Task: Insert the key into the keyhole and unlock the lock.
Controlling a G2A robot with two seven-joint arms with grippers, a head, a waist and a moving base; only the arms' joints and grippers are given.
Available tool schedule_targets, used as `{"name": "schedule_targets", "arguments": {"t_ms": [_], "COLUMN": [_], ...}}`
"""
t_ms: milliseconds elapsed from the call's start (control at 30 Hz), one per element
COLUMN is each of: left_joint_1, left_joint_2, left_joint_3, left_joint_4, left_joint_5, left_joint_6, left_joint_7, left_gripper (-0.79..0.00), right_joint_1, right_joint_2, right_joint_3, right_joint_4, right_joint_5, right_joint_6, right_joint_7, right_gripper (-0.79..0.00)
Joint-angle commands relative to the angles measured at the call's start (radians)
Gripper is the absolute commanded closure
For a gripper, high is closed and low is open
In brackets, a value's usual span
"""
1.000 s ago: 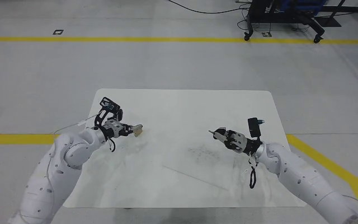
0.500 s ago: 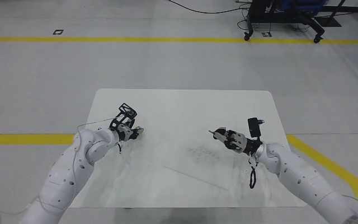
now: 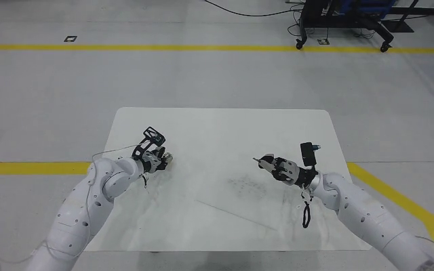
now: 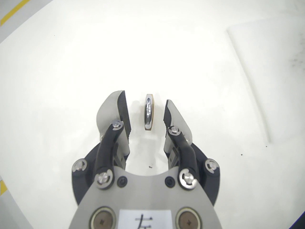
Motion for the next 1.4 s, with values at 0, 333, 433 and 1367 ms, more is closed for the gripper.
{"name": "schedule_targets", "arguments": {"t_ms": [0,333,433,1367], "left_joint_1": [0.001,-0.015,-0.011,-0.141], "left_joint_2": [-0.001,-0.011,-0.011,-0.077], "left_joint_3": [0.001,0.019,0.011,0.068], "left_joint_4": [0.0,0.008,0.01,0.193], "left_joint_5": [0.007,0.019,0.002,-1.448], "left_joint_6": [0.002,0.017,0.002,0.042], "left_joint_7": [-0.002,-0.02,-0.01,-0.299], "left_gripper": [-0.157,0.0,0.0,0.0], "right_joint_1": [0.0,0.0,0.0,0.057], "right_joint_2": [0.0,0.0,0.0,-0.058], "right_joint_3": [0.0,0.0,0.0,-0.056], "right_joint_4": [0.0,0.0,0.0,0.015], "right_joint_5": [0.0,0.0,0.0,0.158], "right_joint_6": [0.0,0.0,0.0,0.071], "right_joint_7": [0.0,0.0,0.0,0.163], "right_gripper": [0.0,0.0,0.0,0.0]}}
